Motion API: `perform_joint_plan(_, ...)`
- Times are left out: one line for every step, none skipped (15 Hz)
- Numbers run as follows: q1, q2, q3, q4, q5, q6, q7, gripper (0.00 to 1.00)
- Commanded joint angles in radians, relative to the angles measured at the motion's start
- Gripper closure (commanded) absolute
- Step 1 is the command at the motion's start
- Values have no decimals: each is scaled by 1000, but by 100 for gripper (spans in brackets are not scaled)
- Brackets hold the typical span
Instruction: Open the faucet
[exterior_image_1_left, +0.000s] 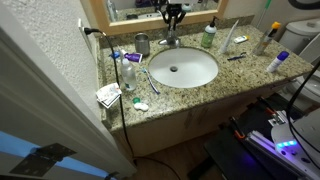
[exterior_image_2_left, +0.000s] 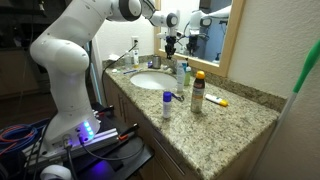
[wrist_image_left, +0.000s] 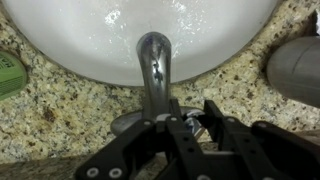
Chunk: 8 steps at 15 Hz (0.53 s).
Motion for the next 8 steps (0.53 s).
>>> perform_joint_plan(31,48,53,113,72,46,30,93)
perform_joint_plan(32,49,51,120,72,48,39,93)
perform_joint_plan(34,49,50,122,70,53,47,93)
perform_joint_plan(36,48,48,121,67,59,54,93)
perform_joint_plan(37,47,48,121,67,63,59,93)
perform_joint_plan(39,46,46,117,64,70,67,93)
perform_joint_plan(40,43,44,115,63,75,76,93)
perform_joint_plan(41,40,41,113,62,77,87,93)
